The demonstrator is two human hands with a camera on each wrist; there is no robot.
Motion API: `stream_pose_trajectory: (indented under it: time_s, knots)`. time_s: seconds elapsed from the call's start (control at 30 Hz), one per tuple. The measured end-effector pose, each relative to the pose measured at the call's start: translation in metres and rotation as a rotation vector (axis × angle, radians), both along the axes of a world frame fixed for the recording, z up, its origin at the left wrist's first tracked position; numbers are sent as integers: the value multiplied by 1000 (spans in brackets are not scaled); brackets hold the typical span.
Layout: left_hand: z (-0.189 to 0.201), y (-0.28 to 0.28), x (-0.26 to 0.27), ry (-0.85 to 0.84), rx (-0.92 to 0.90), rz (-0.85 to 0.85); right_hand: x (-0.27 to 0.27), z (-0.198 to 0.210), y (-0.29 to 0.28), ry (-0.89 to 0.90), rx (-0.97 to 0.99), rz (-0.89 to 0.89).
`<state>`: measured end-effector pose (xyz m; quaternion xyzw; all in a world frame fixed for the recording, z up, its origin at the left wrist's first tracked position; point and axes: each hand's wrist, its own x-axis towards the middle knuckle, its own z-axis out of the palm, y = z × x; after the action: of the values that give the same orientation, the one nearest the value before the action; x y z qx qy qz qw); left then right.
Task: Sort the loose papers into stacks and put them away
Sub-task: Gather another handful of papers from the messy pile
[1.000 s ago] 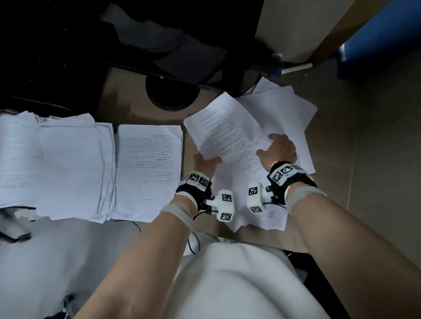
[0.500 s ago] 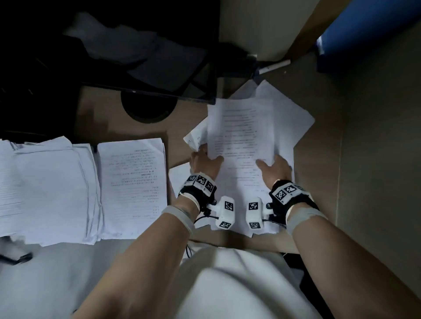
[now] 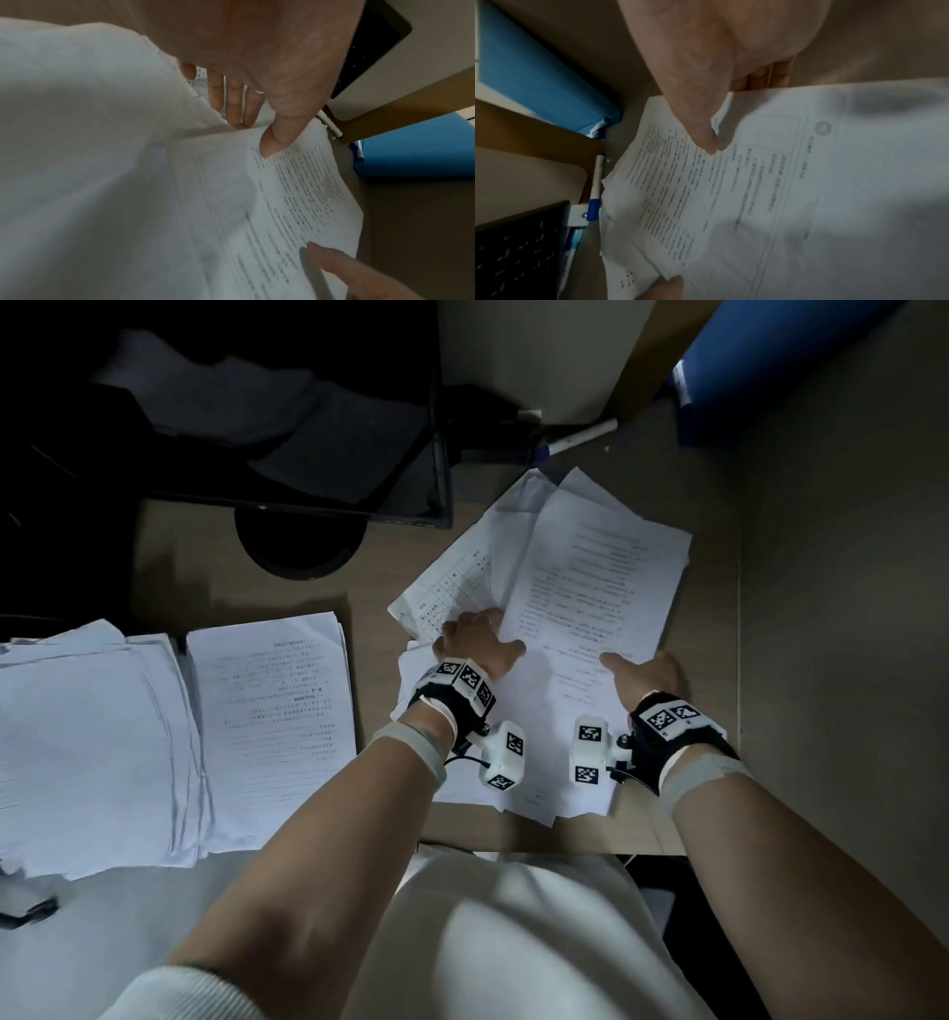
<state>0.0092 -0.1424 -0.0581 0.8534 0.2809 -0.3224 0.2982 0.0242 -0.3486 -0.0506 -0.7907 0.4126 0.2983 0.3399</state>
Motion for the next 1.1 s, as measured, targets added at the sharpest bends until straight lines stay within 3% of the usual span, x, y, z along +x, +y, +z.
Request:
stream_pose_trajectory:
  time_s: [0.17, 0.27, 0.37, 0.57, 0.73, 0.83, 0.9, 0.97, 1.0, 1.1]
  knots:
    - [2, 4, 3, 138, -94, -76, -8, -4, -1, 20, 25, 29]
    - [2, 3, -3, 109, 1, -166, -14, -10, -7, 7, 31, 30]
    - [3, 7, -12, 15, 86, -149, -21, -13, -11, -26, -48, 6]
    - [-5, 12, -28, 1, 345, -262, -38, -26, -22, -22, -151, -17]
    - [-12, 22, -21, 157, 390, -395, -56, -38, -28, -12, -173, 2]
    - [-13, 31, -20, 123, 192, -215, -64, -42, -31, -27, -180, 4]
    - [-12, 36, -22, 17, -23, -29, -65, -30, -22, -43, -123, -18]
    - [-7, 38, -24, -109, -113, 108, -64, -21, -13, -66, -66, -16]
    - [-4, 37, -25, -152, -129, 157, -63, -27, -14, -76, -65, 3]
    - [0, 33, -26, -195, -198, 302, -58, -98, -41, -93, -75, 31]
